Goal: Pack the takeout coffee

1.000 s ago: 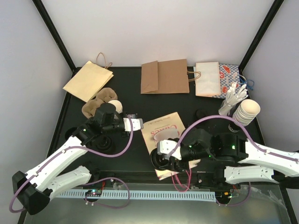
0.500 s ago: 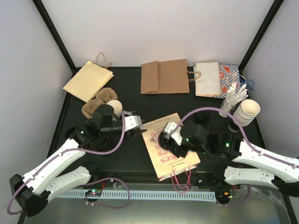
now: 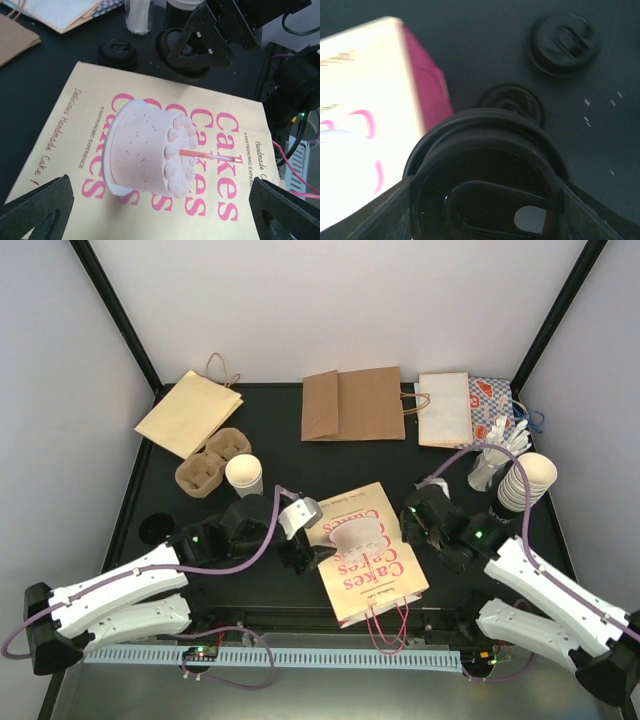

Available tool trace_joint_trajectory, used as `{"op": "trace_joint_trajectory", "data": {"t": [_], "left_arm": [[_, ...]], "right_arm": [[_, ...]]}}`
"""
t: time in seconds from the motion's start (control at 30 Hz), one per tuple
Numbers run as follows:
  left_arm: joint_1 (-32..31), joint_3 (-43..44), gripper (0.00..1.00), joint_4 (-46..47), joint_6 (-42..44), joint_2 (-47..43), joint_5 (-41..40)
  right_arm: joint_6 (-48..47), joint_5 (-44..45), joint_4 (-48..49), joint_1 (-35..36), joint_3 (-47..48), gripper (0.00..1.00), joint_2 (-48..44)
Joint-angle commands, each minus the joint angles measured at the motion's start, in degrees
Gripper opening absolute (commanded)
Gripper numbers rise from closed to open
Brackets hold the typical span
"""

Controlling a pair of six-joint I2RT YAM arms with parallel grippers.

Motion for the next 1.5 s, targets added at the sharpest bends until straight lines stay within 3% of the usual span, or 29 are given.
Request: {"op": "trace_joint_trajectory", "data": {"t": [0.0,0.23,0.3,0.47,0.67,0.8,0.9,1.27,1.37,1.47], "left_arm": [[-2.17,3.18,0.99,-1.30,-6.54,0.00,-7.75],[-2.17,3.14,0.99,-2.02,-7.27,-0.83,-8.99],[-2.09,3.16,0.99,-2.55,-7.89,-1.63,-10.08],[-2.01,2.28,0.99,-2.76,-8.59,-3.63,-11.31],[-1.84,1.42,0.99,-2.71,-8.58,-3.52,-8.67],[-1.86,0.58,0.99,-2.27,-8.12,-2.04,-4.87],[-1.83,0.53,0.99,-3.31,-8.50,-1.00,-4.05],[-1.83,1.71,0.99,-3.85,-11.97,2.48,-0.02],[-1.83,2.03,0.99,-3.92,-11.89,2.47,0.29],[-1.83,2.49,0.99,-4.49,-11.62,2.19,0.08]], "right_arm": [[14.38,3.14,2.71,-4.95,-7.65,0.46,-5.92],[19.84,4.70,5.53,-8.87,-14.24,0.46,-5.34],[19.53,4.27,7.81,-8.98,-15.87,0.52,-5.57],[16.39,7.99,9.84,-9.07,-16.04,0.99,-5.97],[9.21,11.88,12.23,-11.54,-11.63,1.00,-5.86],[2.86,7.13,16.05,-14.54,-10.41,1.00,-5.91],[3.62,4.93,13.86,-14.68,-9.68,1.00,-5.50],[18.96,2.85,-6.80,-15.04,-2.50,1.00,5.70],[19.58,0.78,-14.26,-15.12,5.05,1.00,9.53],[22.86,6.20,-22.25,-15.02,12.76,1.00,11.36]]}}
